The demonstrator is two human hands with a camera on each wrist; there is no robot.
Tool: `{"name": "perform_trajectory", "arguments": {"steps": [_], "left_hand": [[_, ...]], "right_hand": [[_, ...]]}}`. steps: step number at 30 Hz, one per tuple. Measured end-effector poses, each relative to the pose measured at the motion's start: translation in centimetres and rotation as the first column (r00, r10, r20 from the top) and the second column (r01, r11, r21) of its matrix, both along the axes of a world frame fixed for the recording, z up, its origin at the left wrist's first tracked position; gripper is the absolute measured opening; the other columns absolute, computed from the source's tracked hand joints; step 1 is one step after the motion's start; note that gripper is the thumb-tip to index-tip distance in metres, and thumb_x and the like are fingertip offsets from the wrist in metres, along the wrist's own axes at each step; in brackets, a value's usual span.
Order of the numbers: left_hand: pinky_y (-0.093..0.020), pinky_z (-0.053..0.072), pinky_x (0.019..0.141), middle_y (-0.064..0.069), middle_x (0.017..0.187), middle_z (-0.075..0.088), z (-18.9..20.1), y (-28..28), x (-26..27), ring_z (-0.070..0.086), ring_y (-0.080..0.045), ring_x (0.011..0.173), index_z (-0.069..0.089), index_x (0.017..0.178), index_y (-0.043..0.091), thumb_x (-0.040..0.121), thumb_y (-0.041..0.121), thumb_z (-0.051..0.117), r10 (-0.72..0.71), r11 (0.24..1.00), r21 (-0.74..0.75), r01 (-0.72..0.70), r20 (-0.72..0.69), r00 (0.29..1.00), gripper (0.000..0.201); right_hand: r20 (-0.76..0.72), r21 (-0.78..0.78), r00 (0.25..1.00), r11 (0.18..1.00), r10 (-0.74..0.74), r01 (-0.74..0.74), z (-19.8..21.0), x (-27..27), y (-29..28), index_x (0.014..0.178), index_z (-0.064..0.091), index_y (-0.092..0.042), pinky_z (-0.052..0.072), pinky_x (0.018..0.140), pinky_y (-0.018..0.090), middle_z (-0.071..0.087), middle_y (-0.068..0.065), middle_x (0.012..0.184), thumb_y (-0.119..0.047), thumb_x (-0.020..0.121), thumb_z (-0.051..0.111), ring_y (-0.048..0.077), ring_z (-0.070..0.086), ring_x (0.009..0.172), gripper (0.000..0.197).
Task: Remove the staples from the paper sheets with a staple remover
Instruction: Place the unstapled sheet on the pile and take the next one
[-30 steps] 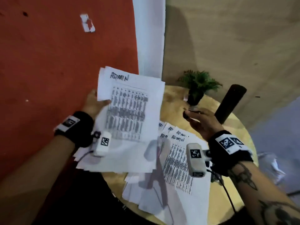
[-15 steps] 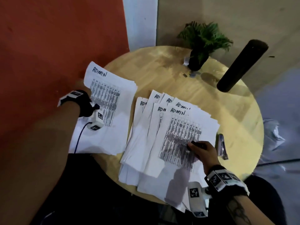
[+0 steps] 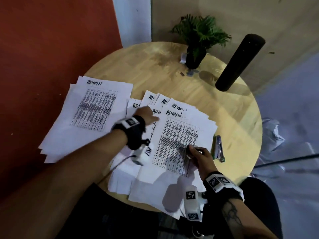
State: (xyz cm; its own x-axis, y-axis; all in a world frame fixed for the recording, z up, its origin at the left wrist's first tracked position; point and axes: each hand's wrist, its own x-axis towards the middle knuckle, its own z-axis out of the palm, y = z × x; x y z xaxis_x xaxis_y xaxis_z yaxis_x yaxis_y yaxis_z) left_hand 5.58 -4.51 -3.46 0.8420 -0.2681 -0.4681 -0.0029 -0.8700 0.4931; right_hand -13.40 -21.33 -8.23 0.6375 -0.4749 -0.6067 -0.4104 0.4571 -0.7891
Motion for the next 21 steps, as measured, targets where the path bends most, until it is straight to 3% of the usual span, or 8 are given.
{"name": "perform_trajectory", "arguments": {"steps": [2, 6, 9, 11, 14, 16, 18, 21], "left_hand": [[-0.032, 0.047, 0.085, -0.024, 0.122, 0.061, -1.3, -2.1, -1.3, 0.06, -0.034, 0.109, 0.056, 0.119, -0.01, 0.086, 0.042, 0.065, 0.053, 0.997, 0.054, -0.047, -0.105, 0.993, 0.062], [-0.038, 0.045, 0.099, -0.021, 0.128, 0.058, -1.8, -3.7, -2.4, 0.057, -0.034, 0.116, 0.043, 0.136, -0.001, 0.084, 0.042, 0.067, 0.132, 0.99, 0.079, -0.119, -0.192, 0.972, 0.071], [-0.032, 0.046, 0.087, -0.018, 0.128, 0.058, -1.3, -3.3, -2.3, 0.06, -0.033, 0.111, 0.041, 0.137, -0.003, 0.086, 0.038, 0.066, 0.188, 0.979, -0.027, -0.2, -0.241, 0.952, 0.07], [-0.039, 0.047, 0.089, -0.016, 0.125, 0.057, -1.8, -2.8, -1.9, 0.06, -0.035, 0.106, 0.051, 0.125, -0.009, 0.089, 0.026, 0.065, 0.223, 0.941, -0.19, -0.281, -0.277, 0.935, 0.052], [-0.043, 0.051, 0.082, -0.011, 0.106, 0.061, -2.3, -2.3, -2.1, 0.06, -0.029, 0.095, 0.061, 0.085, 0.003, 0.084, 0.007, 0.068, 0.309, 0.844, -0.368, -0.39, -0.261, 0.915, 0.008], [-0.031, 0.048, 0.074, -0.006, 0.095, 0.062, -1.9, -2.4, -2.5, 0.06, -0.015, 0.085, 0.059, 0.078, 0.005, 0.082, 0.002, 0.069, 0.334, 0.802, -0.452, -0.389, -0.2, 0.921, 0.011], [-0.02, 0.047, 0.065, 0.001, 0.07, 0.067, -0.8, -2.5, -3.0, 0.061, 0.0, 0.062, 0.058, 0.072, 0.008, 0.08, -0.006, 0.068, 0.338, 0.719, -0.574, -0.391, -0.202, 0.919, 0.019], [-0.015, 0.053, 0.063, 0.011, 0.056, 0.068, 1.3, -1.6, -3.7, 0.063, 0.003, 0.055, 0.059, 0.075, 0.009, 0.079, -0.01, 0.066, 0.326, 0.583, -0.707, -0.4, -0.247, 0.912, 0.021]], "right_hand": [[0.007, -0.007, 1.0, 1.0, 0.003, -0.003, -0.1, -0.1, 0.0, 0.086, 0.056, -0.01, 0.049, 0.051, 0.016, 0.064, 0.008, 0.082, -0.011, 0.08, 0.07, 0.01, 0.062, 0.062, 0.015], [0.016, -0.01, 1.0, 1.0, 0.016, -0.016, -0.3, -0.2, 0.0, 0.087, 0.056, -0.012, 0.045, 0.05, 0.016, 0.064, 0.011, 0.088, -0.014, 0.079, 0.072, 0.016, 0.061, 0.072, 0.017], [0.02, -0.009, 1.0, 1.0, 0.024, -0.024, -0.6, -0.3, 0.0, 0.087, 0.057, -0.012, 0.046, 0.056, 0.02, 0.065, 0.011, 0.091, -0.013, 0.079, 0.072, 0.018, 0.061, 0.078, 0.018], [0.032, 0.005, 0.999, 1.0, 0.022, -0.022, -0.5, -0.5, 0.0, 0.093, 0.057, -0.007, 0.048, 0.058, 0.021, 0.065, 0.013, 0.094, -0.01, 0.078, 0.073, 0.02, 0.062, 0.08, 0.022], [0.037, 0.031, 0.999, 0.999, 0.036, -0.038, -0.1, -0.6, -0.3, 0.103, 0.059, 0.002, 0.046, 0.048, 0.014, 0.065, 0.012, 0.088, -0.002, 0.076, 0.073, 0.015, 0.061, 0.071, 0.031], [0.064, 0.018, 0.997, 0.999, 0.044, -0.045, 0.6, -0.5, -1.1, 0.107, 0.062, 0.006, 0.045, 0.05, 0.016, 0.067, 0.016, 0.091, -0.003, 0.071, 0.075, 0.015, 0.063, 0.068, 0.039], [0.119, -0.006, 0.993, 1.0, 0.001, 0.0, 2.0, -0.2, -2.5, 0.106, 0.063, 0.006, 0.045, 0.053, 0.018, 0.068, 0.019, 0.093, -0.007, 0.068, 0.077, 0.011, 0.064, 0.063, 0.043], [0.231, -0.016, 0.973, 1.0, -0.013, 0.017, 4.9, 0.8, -4.5, 0.1, 0.064, -0.001, 0.039, 0.043, 0.011, 0.068, 0.008, 0.077, 0.0, 0.077, 0.069, 0.001, 0.055, 0.048, 0.024]]}}
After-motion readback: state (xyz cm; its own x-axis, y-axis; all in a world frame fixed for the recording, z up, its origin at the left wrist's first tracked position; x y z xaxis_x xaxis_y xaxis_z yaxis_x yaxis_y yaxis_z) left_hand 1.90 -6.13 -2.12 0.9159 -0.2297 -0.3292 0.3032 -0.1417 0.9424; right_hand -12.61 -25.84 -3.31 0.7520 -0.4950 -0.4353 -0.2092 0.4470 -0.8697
